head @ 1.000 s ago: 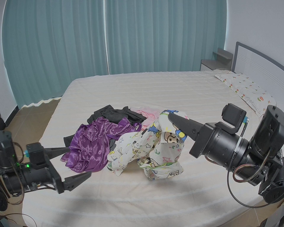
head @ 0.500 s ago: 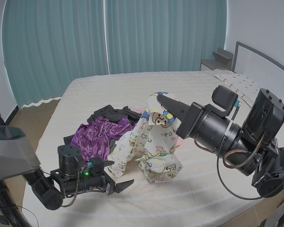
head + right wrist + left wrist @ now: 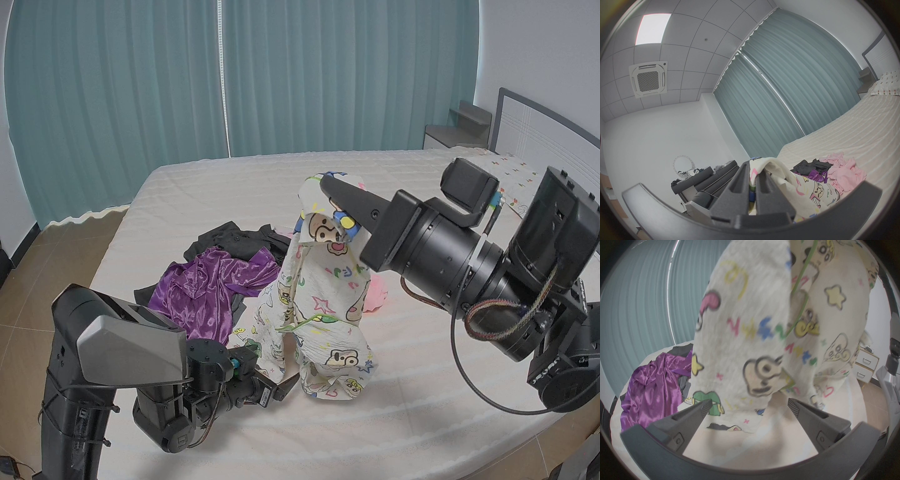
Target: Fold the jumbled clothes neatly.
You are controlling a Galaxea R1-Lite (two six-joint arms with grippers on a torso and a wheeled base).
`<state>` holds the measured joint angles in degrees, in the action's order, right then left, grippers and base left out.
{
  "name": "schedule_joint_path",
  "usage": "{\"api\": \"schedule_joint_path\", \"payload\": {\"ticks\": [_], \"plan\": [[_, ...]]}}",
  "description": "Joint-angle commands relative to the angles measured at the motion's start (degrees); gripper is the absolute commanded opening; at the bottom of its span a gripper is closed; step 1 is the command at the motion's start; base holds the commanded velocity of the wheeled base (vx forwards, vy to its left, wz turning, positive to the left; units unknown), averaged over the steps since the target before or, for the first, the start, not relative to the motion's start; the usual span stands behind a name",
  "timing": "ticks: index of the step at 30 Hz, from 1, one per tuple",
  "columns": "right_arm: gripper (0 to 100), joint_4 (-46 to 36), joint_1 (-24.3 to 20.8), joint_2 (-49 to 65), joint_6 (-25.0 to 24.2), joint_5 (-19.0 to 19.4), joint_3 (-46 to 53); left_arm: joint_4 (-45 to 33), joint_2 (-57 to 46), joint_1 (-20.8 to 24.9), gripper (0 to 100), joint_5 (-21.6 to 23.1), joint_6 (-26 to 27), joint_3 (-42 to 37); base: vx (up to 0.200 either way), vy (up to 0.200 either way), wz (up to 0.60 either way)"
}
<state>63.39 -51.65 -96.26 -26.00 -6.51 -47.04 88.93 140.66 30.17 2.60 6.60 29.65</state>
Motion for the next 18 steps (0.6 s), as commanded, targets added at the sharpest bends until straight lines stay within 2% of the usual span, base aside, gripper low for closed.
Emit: {"api": "schedule_joint_path", "payload": {"ticks": [1, 8, 11, 18], "plan": [[0, 0.15, 0.06, 0.37, -0.01, 0.01, 0.37, 1.07, 2.08, -0.99, 100, -0.31, 0.0, 0.85, 0.0, 0.0, 0.0], [0, 0.24, 0.24, 0.72, -0.1, -0.08, 0.37, 1.07, 1.82, -1.87, 100, -0.75, 0.08, 0.32, 0.0, 0.0, 0.0], [0, 0.24, 0.06, 0.54, -0.1, -0.08, 0.37, 1.07, 2.08, -1.87, 100, -2.86, 0.08, 1.47, 0.0, 0.0, 0.0], [0, -0.11, -0.12, -0.25, -0.01, -0.17, 0.46, 1.07, 3.49, 0.94, 100, -4.97, -3.17, 4.63, 0.0, 0.0, 0.0]]}}
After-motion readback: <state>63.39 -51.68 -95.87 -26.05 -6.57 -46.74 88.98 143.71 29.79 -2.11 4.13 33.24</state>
